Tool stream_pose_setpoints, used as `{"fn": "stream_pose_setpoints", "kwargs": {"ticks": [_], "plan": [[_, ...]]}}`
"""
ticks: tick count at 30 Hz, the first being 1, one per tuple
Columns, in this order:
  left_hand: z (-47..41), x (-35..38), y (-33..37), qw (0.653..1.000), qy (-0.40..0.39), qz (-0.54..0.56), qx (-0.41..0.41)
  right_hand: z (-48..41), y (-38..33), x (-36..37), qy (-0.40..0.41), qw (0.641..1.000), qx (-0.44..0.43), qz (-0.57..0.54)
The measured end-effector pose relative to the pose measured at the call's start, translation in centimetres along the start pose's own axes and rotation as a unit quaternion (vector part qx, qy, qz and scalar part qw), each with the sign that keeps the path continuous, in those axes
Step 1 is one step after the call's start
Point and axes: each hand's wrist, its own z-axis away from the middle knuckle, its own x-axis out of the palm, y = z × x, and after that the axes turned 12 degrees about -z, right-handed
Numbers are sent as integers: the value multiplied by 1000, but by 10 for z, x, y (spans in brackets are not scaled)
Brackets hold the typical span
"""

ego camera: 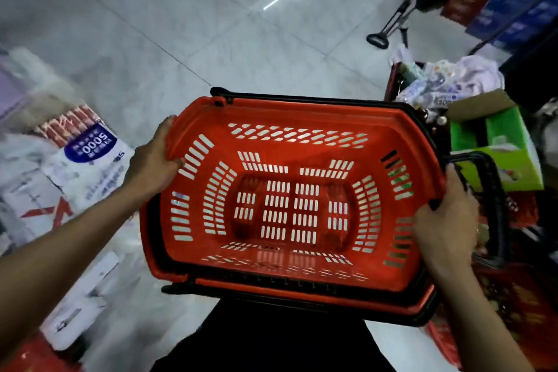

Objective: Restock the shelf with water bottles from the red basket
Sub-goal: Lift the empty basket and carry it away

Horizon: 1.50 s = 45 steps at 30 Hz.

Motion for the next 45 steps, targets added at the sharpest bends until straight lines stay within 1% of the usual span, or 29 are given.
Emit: {"fn": "stream_pose_setpoints", "kwargs": {"ticks": [2,8,15,19,26,31,34,39,45], "plan": [[-49,-17,9,1000,8,-11,3,-38,-30,21,2,1000,-7,1],[-199,-54,47,1000,8,-12,28,-143,-115,79,33,999,24,13],[-385,-64,102,999,6,-18,26,-303,-192,164,29,999,27,-12],[-493,-86,138,1000,10,-24,15,-399,-241,207,9,999,41,-24],[-660,-128,189,999,37,-19,0,-547,-348,266,-6,999,23,-36],[-795,-135,205,999,29,-20,-11,-657,-403,335,-9,1000,-2,-8],[-885,-137,215,1000,17,-20,-4,-717,-435,378,5,1000,-1,1],[-1018,-154,249,999,5,-31,17,-806,-496,430,21,999,20,-25],[-1172,-150,312,996,-27,-57,67,-919,-531,474,48,995,81,-19]]}}
